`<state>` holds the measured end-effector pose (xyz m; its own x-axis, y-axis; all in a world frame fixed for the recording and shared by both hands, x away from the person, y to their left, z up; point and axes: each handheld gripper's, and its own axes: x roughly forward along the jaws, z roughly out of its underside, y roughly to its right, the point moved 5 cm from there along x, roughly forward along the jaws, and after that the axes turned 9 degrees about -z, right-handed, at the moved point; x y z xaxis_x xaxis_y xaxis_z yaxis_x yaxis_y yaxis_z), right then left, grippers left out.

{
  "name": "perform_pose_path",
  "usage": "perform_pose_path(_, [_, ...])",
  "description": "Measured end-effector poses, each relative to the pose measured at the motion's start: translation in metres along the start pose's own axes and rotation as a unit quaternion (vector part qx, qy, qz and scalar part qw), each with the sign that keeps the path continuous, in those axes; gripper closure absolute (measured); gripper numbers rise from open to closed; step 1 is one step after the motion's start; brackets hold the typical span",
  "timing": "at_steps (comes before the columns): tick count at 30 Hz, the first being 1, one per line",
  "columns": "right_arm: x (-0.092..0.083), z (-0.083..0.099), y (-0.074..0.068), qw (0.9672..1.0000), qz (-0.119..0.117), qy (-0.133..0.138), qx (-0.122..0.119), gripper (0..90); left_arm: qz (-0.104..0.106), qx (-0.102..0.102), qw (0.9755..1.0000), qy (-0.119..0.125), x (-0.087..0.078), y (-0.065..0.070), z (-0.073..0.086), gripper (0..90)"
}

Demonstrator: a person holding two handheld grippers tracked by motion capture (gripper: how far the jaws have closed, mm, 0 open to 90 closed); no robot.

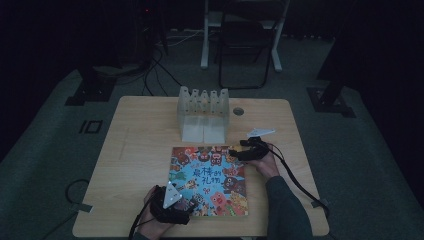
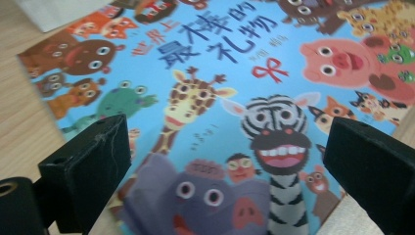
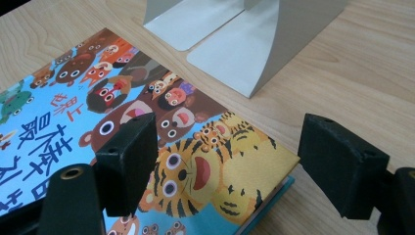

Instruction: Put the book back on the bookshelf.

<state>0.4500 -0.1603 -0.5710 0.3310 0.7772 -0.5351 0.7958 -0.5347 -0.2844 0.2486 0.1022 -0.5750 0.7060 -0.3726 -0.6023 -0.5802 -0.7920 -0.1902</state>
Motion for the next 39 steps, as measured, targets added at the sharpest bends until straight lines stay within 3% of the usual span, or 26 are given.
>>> perform_pose_path(1, [-0.001, -0.001, 0.000, 1.0000, 0.000, 0.000, -0.001, 22.9, 0.001, 0.006, 1.0000, -0.001, 0.001, 0.003, 0.000, 2.8])
perform_pose_path(2, [-0.001, -0.002, -0.001, 1.0000, -0.008, 0.003, 0.001, 29.0, 0.003, 0.013, 0.9999, -0.001, 0.001, 0.007, -0.001, 2.7])
perform_pose_path(3, [-0.002, -0.003, -0.004, 0.9995, -0.029, 0.012, 0.002, 29.8, 0.001, 0.021, 0.9998, -0.001, 0.002, 0.010, -0.001, 2.4])
perform_pose_path(4, [-0.003, -0.006, -0.006, 0.9992, -0.036, 0.018, -0.001, 29.8, 0.002, 0.027, 0.9996, 0.000, 0.003, 0.014, -0.001, 2.2])
perform_pose_path(10, [-0.001, -0.013, -0.009, 0.9998, -0.012, 0.000, -0.018, 28.6, 0.010, 0.037, 0.9993, -0.007, 0.007, 0.022, 0.001, 2.2])
perform_pose_path(20, [0.008, 0.002, 0.003, 0.9992, 0.019, -0.031, -0.013, 21.3, 0.012, 0.029, 0.9995, -0.004, 0.008, 0.022, 0.001, 2.3])
perform_pose_path(29, [0.016, 0.016, 0.009, 0.9990, 0.012, -0.044, 0.004, 20.7, 0.022, 0.027, 0.9994, -0.006, 0.007, 0.023, 0.002, 3.1])
perform_pose_path(39, [0.011, 0.015, 0.008, 0.9994, -0.009, -0.021, 0.027, 22.7, 0.030, 0.034, 0.9990, -0.005, 0.007, 0.026, 0.002, 3.1])
